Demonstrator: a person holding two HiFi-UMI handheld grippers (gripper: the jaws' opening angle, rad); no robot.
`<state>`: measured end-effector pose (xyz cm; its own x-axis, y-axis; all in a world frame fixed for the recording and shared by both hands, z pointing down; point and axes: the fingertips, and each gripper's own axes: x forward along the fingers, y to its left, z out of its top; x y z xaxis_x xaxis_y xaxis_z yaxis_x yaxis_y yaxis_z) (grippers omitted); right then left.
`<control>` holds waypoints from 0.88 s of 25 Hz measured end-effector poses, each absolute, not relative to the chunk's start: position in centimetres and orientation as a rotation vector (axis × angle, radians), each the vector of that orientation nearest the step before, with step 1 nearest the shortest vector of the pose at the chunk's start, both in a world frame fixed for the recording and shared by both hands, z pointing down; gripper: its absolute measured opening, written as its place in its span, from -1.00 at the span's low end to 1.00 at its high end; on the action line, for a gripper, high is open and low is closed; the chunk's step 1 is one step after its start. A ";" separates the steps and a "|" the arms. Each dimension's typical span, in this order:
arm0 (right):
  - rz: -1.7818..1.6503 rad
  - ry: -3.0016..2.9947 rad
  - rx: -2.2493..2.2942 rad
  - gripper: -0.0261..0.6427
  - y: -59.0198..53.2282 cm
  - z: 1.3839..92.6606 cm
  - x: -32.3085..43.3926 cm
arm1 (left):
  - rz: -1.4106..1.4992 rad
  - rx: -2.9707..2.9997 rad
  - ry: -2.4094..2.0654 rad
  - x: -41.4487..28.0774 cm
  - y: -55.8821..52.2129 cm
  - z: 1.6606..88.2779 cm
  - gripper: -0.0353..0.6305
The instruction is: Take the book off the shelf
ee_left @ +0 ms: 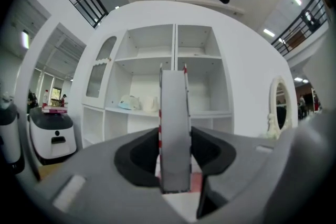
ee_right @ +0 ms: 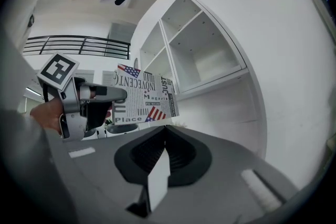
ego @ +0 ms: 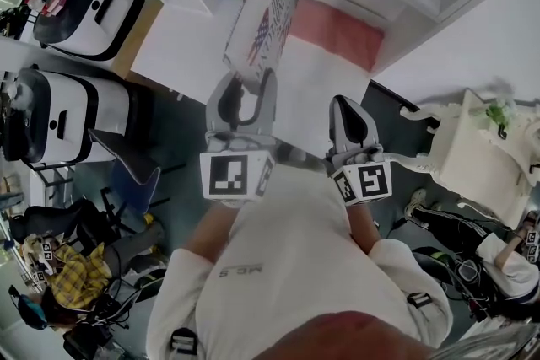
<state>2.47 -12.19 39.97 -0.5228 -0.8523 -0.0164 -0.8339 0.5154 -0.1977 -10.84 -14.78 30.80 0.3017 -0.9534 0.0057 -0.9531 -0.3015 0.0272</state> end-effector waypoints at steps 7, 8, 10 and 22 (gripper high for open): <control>-0.218 2.659 -1.455 -0.93 -12.2 39.7 2.8 | 0.074 2.439 -1.852 -10.4 -15.3 34.8 -0.39; -0.214 2.662 -1.456 -0.93 -12.2 39.8 2.9 | 0.088 2.429 -1.849 -10.3 -15.4 35.5 -0.39; -0.207 2.676 -1.455 -0.93 -12.1 39.9 2.8 | 0.117 2.412 -1.839 -10.3 -15.4 36.8 -0.39; -0.187 2.742 -1.539 -0.93 -12.9 42.7 3.6 | 0.263 2.322 -1.762 -10.1 -15.3 44.3 -0.39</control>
